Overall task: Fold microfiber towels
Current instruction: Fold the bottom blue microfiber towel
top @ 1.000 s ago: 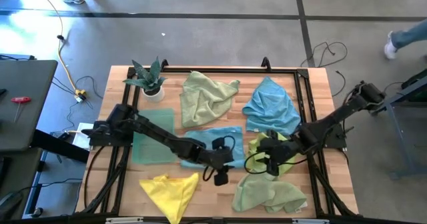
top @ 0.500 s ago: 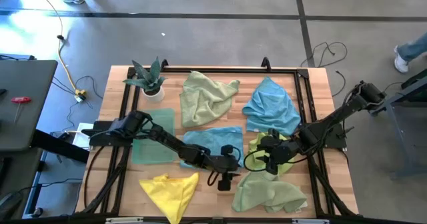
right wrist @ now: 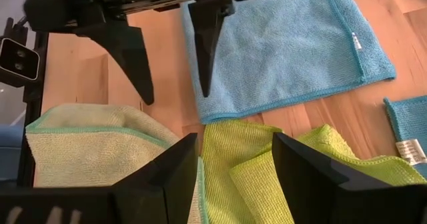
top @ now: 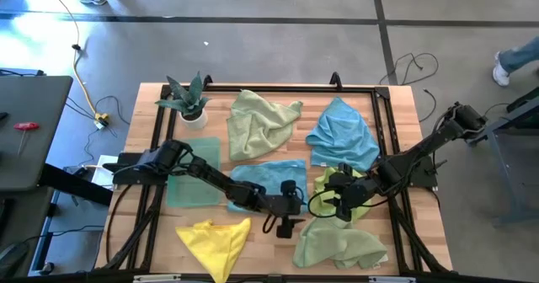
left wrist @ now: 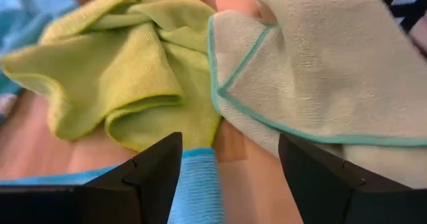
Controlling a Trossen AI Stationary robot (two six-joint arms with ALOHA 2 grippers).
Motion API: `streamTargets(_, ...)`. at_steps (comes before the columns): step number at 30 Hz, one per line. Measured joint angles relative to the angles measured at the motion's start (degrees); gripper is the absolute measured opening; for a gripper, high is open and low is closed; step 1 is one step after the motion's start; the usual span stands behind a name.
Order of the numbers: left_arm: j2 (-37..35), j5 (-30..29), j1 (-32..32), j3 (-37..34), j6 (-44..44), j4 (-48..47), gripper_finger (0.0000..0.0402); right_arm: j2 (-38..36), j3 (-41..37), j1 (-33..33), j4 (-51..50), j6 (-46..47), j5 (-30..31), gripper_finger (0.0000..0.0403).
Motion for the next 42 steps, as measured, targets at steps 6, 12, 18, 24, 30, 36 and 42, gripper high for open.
streamTargets(6,1.1,-5.8,-0.2,-0.1,-2.8,-1.2,0.0239,0.0,0.0,0.0,0.1,0.0,0.0,0.0183)
streamTargets(12,2.8,-7.1,-0.1,0.0,-2.3,1.3,0.0241,0.0,0.0,0.0,0.4,0.0,0.0,0.0183)
streamTargets(18,4.8,-5.5,0.0,0.0,-4.6,1.2,0.0241,0.0,0.0,0.0,0.4,0.0,0.0,0.0183)
streamTargets(24,5.5,-8.0,-0.1,0.0,-8.1,0.4,0.0240,0.0,0.0,0.0,0.5,0.0,0.0,0.0183)
streamTargets(30,5.1,-8.7,1.4,0.3,-17.8,-4.0,0.0201,0.0,0.0,0.0,0.5,0.0,0.0,0.0183)
streamTargets(36,4.8,-8.1,1.5,0.2,-18.2,-4.5,0.0100,0.0,0.0,0.0,0.5,0.0,0.0,0.0183)
streamTargets(42,4.8,-6.6,1.4,0.0,-18.4,-2.7,0.0008,0.0,0.0,0.0,0.5,0.0,0.0,0.0183)
